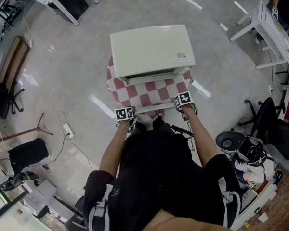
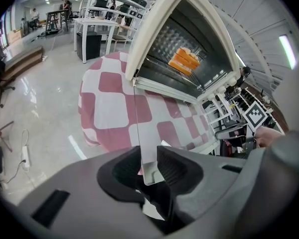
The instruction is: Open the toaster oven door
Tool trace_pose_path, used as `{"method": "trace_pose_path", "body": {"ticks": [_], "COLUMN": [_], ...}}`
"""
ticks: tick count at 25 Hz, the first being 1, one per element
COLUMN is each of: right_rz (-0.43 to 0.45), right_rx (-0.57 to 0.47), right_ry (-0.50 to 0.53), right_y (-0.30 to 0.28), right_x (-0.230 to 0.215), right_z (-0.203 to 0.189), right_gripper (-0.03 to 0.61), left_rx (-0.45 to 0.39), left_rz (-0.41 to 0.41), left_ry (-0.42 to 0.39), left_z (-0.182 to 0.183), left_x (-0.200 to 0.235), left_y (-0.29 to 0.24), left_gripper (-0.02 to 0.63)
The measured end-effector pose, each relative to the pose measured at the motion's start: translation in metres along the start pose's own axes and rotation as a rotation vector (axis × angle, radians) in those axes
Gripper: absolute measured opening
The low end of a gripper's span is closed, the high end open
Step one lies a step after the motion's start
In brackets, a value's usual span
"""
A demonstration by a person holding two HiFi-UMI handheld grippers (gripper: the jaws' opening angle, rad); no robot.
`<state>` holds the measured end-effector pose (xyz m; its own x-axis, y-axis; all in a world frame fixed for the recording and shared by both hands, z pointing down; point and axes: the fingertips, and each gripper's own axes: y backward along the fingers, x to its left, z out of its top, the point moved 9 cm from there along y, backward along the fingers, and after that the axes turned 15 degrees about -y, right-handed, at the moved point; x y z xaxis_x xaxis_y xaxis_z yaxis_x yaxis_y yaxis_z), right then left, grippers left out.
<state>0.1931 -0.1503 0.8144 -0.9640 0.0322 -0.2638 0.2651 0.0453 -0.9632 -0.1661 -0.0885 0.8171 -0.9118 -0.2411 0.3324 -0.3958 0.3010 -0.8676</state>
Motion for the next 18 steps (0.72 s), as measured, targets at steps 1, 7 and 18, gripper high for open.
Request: {"method": "trace_pose_path", "body": {"ticks": [1,7,18], "right_rz": [-0.005,-0.016,-0.002], "right_rx": [-0.001,-0.005,-0.087], "right_ry": [0.000,0.000,0.059], "right_y": [-0.001,-0.003,0.028], "right_x": [0.000,0.000,0.007], "right_z": [0.000,0.000,0.004], "right_gripper": [0.109,0.109,0.141], "left_rx": [0.002,-0.002,-0.094], "left_rz": [0.003,0.002,-0.016], "left_ry": [-0.001,0.008,-0.028], "left_z": [0.000,0.000,0.012], "left_x": [0.000,0.001,0.014], "left_y": [-0.001,-0.004,0.033], "left_gripper": [0.107,0.107,0.183]}}
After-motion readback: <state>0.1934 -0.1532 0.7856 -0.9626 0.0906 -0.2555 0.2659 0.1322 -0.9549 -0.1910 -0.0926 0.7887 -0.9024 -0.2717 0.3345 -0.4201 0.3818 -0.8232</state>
